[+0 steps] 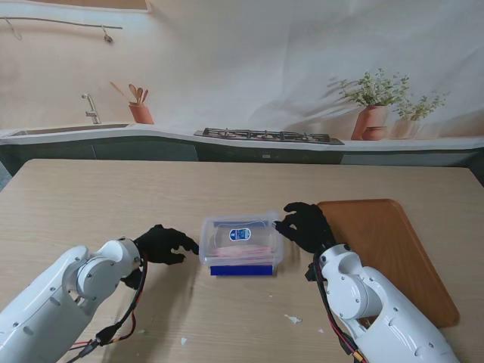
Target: Separate the bacon slices onto the tray
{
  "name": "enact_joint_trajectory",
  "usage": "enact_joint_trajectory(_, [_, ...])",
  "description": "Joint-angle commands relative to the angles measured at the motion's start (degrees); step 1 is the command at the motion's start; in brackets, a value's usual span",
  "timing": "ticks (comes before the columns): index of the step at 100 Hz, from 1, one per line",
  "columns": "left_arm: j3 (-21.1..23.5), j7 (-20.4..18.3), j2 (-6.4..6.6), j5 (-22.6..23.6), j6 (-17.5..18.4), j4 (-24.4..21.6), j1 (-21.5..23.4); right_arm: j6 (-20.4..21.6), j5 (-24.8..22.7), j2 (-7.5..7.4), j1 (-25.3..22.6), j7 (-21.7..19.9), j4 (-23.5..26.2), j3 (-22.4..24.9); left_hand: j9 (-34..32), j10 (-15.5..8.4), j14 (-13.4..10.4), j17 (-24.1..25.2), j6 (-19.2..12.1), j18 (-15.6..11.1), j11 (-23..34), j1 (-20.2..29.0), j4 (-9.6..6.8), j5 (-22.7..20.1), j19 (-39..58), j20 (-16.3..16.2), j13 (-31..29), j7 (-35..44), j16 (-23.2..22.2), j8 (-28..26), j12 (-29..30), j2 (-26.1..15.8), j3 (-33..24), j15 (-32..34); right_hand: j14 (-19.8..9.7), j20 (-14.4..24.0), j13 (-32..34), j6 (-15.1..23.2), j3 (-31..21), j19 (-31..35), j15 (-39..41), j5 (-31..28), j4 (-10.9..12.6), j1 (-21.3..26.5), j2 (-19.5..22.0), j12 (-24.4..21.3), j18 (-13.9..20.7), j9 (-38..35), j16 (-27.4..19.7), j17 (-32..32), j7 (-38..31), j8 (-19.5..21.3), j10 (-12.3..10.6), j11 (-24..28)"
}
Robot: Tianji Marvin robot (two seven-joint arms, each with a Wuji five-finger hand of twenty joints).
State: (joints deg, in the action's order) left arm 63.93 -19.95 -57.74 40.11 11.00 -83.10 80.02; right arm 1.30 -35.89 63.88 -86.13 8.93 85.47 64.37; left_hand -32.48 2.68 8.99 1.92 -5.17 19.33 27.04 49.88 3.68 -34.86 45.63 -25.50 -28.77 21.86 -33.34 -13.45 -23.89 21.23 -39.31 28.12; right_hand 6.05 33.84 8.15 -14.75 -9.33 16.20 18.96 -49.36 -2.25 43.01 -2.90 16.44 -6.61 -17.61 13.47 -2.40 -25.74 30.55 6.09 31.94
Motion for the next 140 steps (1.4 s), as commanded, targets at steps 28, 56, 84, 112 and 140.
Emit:
enact_joint_trajectory(28, [-1.5, -1.0, -0.36, 1.4, 1.1, -0.2, -0.7, 1.0, 4.4, 1.85, 0.8, 0.4, -1.2, -1.5, 3.7, -2.3, -1.7, 1.6, -6.3, -1.7, 1.2, 2.9, -0.21, 7.7, -1.5, -1.4, 2.4, -7.8, -0.9, 2.3, -1.0, -1.4, 1.2, 0.2, 0.3, -0.9, 1.0, 6.9, -14.5, -0.2, 1.8, 0.5, -1.2, -5.4, -7.5, 0.9, -0.1, -1.0, 1.1, 0.6, -0.5, 1.2, 1.1, 1.1])
enact_joint_trajectory(56, [-2.1, 2.3, -0.81, 2.4, 2.0, 0.7, -0.9, -0.7, 5.3, 1.88, 0.6, -0.4, -0.5, -1.7, 3.7, -2.0, -1.6, 1.3, -5.9, -1.5, 1.6, 2.3, -0.1, 7.2, -0.9, -1.7, 2.1, -7.0, -1.1, 2.0, -1.1, -1.8, 1.3, 0.8, 1.1, -0.5, 0.7, 3.7, -18.6, 0.3, 2.6, 0.3, -1.4, -5.8, -10.1, 1.3, -0.6, -0.5, 1.5, 0.4, -1.8, 3.1, 1.2, 2.1])
enact_joint_trajectory(84, [-2.6, 2.5, -0.83, 2.4, 2.2, 0.8, -1.0, -3.5, 6.6, 1.67, 1.6, -3.1, -1.1, -3.1, 3.8, -2.2, -1.5, 1.5, -5.7, -1.4, 1.7, 1.9, -0.08, 7.5, -0.7, -1.6, 2.2, -6.9, -1.1, 2.0, -1.2, -1.9, 1.4, 0.9, 1.0, -0.4, 0.1, 3.4, -22.3, 0.3, 2.7, 1.8, -1.8, -6.0, -12.6, 1.4, -0.5, 0.8, 1.6, 0.3, -2.5, 5.1, 1.2, 2.5])
enact_joint_trajectory(112, [-2.8, 2.4, -0.82, 2.4, 2.1, 0.7, -1.0, -2.4, 8.2, 1.84, 1.7, -3.4, -0.9, -3.4, 4.0, -2.2, -1.6, 1.4, -5.4, -1.5, 1.7, 1.5, -0.08, 8.0, -0.6, -1.5, 2.3, -7.2, -1.0, 2.1, -1.1, -1.9, 1.3, 0.9, 1.0, -0.4, 0.2, 4.0, -24.0, 0.4, 2.9, 2.4, -2.4, -5.3, -13.7, 1.5, -0.6, 0.9, 1.6, 0.6, -2.3, 5.5, 1.2, 2.9])
enact_joint_trajectory(140, [-3.2, 1.9, -0.78, 1.9, 1.9, 0.8, -1.3, -2.0, 8.4, 1.96, 1.7, -2.9, -0.6, -3.5, 4.0, -2.0, -1.4, 1.5, -5.2, -1.5, 1.6, -1.0, 0.11, 8.2, -0.6, -1.4, 2.4, -7.3, -1.0, 2.2, -1.1, -2.8, 2.5, 0.8, 1.3, -0.7, 0.4, 5.6, -25.5, 0.5, 3.4, 7.0, -5.3, -3.0, -16.4, 1.5, -1.0, 1.6, 1.8, 1.2, -9.3, 4.2, 1.5, 3.7])
